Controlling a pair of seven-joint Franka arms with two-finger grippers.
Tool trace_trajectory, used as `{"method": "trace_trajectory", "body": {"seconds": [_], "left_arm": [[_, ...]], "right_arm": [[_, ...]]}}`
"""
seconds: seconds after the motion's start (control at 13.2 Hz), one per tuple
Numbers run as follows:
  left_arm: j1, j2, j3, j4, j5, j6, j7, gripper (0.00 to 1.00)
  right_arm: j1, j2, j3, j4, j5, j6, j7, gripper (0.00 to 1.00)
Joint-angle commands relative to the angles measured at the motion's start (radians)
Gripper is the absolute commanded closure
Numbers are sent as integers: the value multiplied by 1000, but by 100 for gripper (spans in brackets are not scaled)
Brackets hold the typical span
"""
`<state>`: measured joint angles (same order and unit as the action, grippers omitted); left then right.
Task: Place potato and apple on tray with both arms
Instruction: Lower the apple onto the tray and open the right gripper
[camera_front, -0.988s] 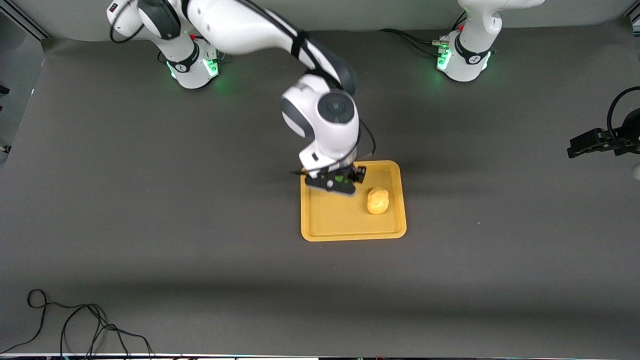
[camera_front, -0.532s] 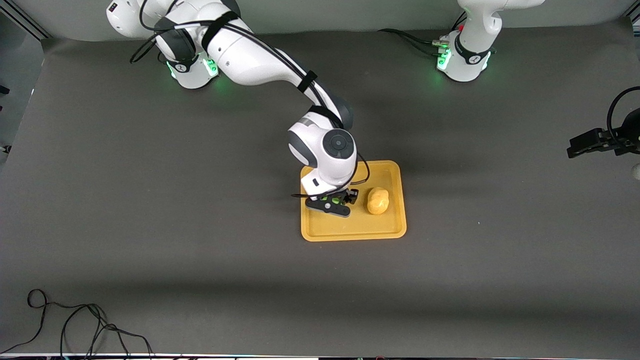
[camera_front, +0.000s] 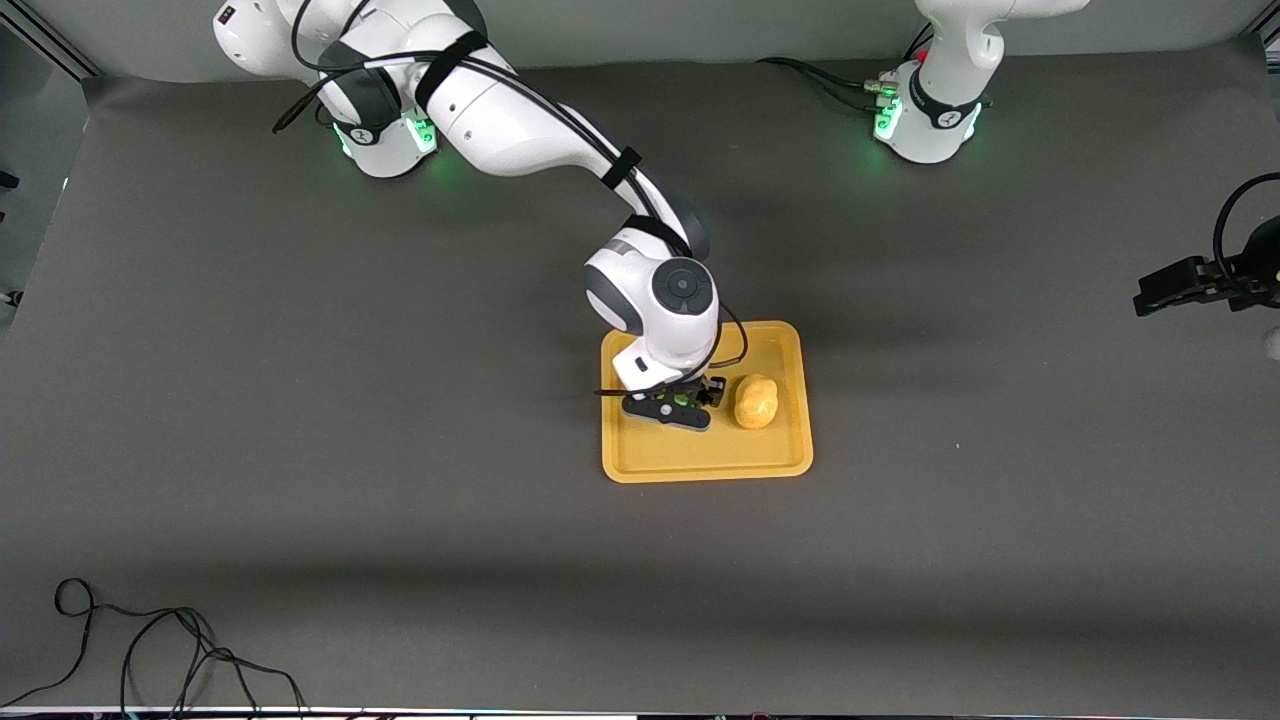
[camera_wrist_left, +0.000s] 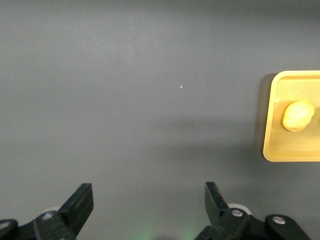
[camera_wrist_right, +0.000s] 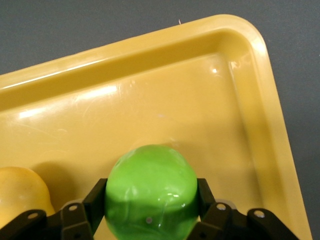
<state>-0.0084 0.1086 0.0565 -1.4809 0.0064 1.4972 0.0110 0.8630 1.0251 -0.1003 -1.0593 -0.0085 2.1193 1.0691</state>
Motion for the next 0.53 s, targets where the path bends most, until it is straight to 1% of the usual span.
{"method": "trace_trajectory", "body": {"seconds": [0.0, 0.08, 0.15, 0.23, 0.3, 0.46], "left_arm": [[-8, -7, 5, 4, -5, -14, 7, 1], [-8, -7, 5, 4, -5, -14, 7, 1], [-8, -7, 5, 4, -5, -14, 7, 1], [-8, -7, 5, 4, -5, -14, 7, 1], [-8, -7, 5, 4, -8, -14, 7, 1], [-8, -9, 5, 4, -8, -14, 7, 1]], "right_arm": [[1, -2, 4, -10, -16, 13, 19, 65], [-1, -2, 4, -19, -14, 13, 22, 64], [-1, 0, 4, -19, -14, 13, 25, 57], [-2, 0, 4, -19, -11, 13, 29, 25], [-7, -2, 4, -19, -10, 13, 31, 0], [-12, -17, 4, -11, -7, 2, 25, 0]]}}
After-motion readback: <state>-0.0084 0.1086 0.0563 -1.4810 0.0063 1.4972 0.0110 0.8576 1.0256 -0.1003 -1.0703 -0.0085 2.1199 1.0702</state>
